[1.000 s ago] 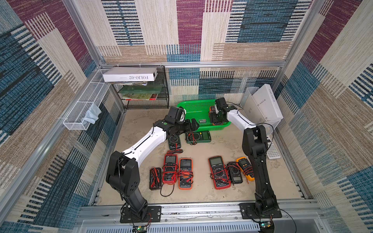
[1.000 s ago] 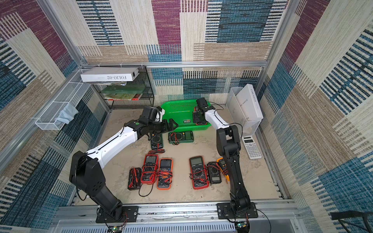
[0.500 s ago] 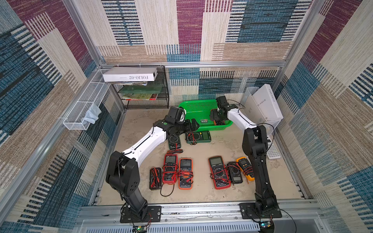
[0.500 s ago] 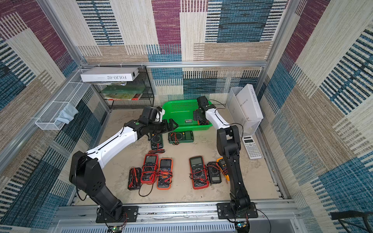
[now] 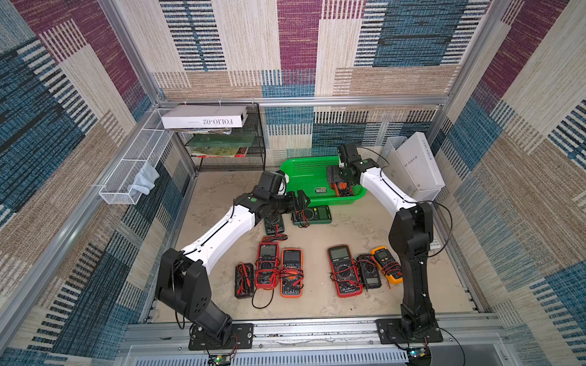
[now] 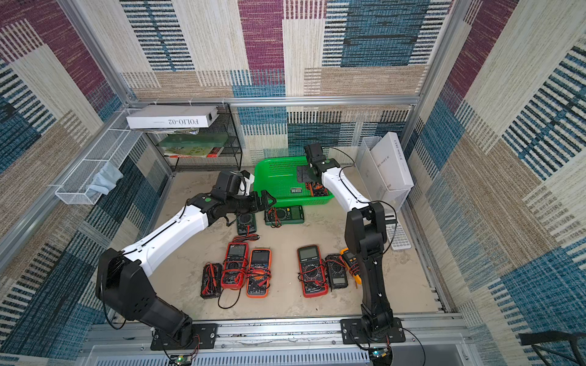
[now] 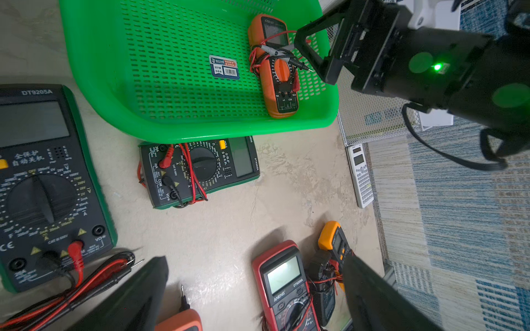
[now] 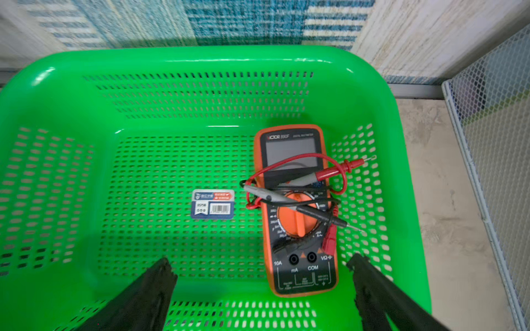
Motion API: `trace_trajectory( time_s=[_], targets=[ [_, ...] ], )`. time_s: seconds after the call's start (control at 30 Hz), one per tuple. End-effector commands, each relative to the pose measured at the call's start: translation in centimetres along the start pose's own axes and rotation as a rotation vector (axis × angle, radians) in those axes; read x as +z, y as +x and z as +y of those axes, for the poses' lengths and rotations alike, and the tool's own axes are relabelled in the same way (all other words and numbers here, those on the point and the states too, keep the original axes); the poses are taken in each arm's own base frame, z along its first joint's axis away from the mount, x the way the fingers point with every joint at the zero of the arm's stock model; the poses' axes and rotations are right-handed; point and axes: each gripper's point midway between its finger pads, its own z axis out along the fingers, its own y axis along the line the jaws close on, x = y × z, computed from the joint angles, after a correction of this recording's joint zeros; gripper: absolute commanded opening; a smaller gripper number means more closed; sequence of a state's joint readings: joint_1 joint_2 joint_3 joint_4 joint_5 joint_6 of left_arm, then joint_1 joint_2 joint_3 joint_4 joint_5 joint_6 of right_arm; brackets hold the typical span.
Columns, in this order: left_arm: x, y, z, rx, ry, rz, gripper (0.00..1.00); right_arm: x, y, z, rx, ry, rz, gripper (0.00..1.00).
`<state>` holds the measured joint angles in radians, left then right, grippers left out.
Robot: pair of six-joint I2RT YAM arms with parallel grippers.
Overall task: Put the multimeter into the basket
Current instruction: Place the multimeter in the basket, then adjust the multimeter at the center of the board.
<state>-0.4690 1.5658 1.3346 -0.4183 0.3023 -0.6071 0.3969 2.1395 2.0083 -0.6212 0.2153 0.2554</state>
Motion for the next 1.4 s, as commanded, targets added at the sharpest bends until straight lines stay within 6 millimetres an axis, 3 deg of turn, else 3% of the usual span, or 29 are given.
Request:
trace_trajectory(
  time_s=[0.0, 0.27, 0.4, 0.57, 0.97, 1.37],
  targets=[
    [-0.7, 0.4, 0.8, 0.028, -0.035, -0.018, 1.00, -1.9, 0.3, 1.6, 0.018, -0.051, -0.026, 1.00],
    [-1.7, 2.9, 3.2, 0.040, -0.092, -0.013, 1.00, -4.9, 6.3, 4.0, 0.049, -0.163, 0.000, 1.00],
    [-0.9, 3.7, 4.1, 0.062, -0.105, 0.001, 1.00, -4.8, 9.9, 4.1, 0.082, -0.176, 0.024, 1.00],
    [1.1, 4.1, 4.6, 0.137, -0.086, 0.025, 1.00, -4.2, 12.8, 3.8, 0.125, -0.185, 0.054, 1.00],
    [8.4, 3.3, 5.7, 0.219, -0.049, 0.078, 0.98, -2.6, 14.9, 0.9, 0.164, -0.158, 0.102, 1.00],
    [11.8, 3.3, 8.9, 0.308, -0.160, 0.118, 0.98, -3.5, 14.8, -0.5, 0.197, -0.166, 0.090, 1.00]
  ],
)
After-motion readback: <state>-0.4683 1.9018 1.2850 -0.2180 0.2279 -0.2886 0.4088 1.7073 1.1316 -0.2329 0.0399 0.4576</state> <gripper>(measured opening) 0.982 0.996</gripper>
